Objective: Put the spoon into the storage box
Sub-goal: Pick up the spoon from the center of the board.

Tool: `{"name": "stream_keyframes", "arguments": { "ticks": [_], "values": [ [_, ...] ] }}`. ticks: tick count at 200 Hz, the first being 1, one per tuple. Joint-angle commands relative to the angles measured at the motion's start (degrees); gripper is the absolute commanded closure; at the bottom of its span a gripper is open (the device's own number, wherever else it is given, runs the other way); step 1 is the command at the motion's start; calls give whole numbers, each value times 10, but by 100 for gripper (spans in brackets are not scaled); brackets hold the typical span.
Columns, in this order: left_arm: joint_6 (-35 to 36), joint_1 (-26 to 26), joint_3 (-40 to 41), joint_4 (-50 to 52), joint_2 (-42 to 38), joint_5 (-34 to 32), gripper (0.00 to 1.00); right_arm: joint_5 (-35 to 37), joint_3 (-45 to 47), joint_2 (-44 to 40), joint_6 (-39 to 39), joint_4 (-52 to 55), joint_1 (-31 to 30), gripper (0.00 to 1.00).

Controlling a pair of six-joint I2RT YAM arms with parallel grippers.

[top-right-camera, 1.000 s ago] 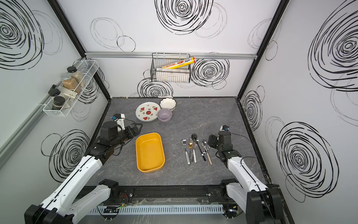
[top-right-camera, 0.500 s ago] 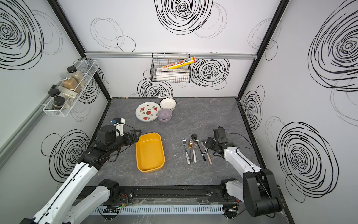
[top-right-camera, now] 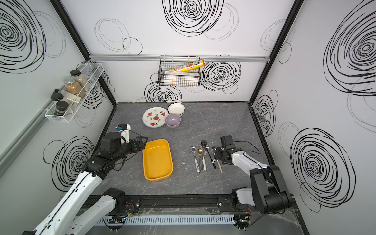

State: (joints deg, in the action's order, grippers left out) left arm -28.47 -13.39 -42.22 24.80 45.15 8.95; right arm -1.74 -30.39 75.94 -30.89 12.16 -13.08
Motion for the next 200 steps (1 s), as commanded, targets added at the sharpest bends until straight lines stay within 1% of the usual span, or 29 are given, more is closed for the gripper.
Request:
{"name": "stream_keyframes", "arguments": {
  "ticks": [1, 16, 20, 28, 90, 113, 122, 150, 200],
  "values": [
    [7, 1, 6, -5, -5, -7, 12, -5, 0, 22, -3, 13, -5, 62],
    [6, 1, 6, -5, -5, -7, 12, 1, 1, 26, -2, 16, -6, 63],
    [6, 1, 6, -5, -6, -7, 12, 2, 1, 26, -2, 17, -7, 65],
    [6, 1, 6, -5, -5, -7, 12, 7, 0, 27, -1, 22, -7, 66],
    [5, 1, 6, -4, -7, -7, 12, 10, -27, 67, 2, 63, -19, 66],
    [6, 1, 6, -4, -6, -6, 12, 22, -34, 68, 1, 74, -24, 66],
    [6, 1, 6, -4, -7, -5, 12, 27, -36, 65, 1, 78, -24, 71],
    [6, 1, 6, -5, -7, -4, 12, 47, -48, 60, 1, 91, -24, 78],
    [6, 0, 7, -5, -6, -3, 12, 80, -69, 65, 4, 107, -24, 77]
  ]
}}
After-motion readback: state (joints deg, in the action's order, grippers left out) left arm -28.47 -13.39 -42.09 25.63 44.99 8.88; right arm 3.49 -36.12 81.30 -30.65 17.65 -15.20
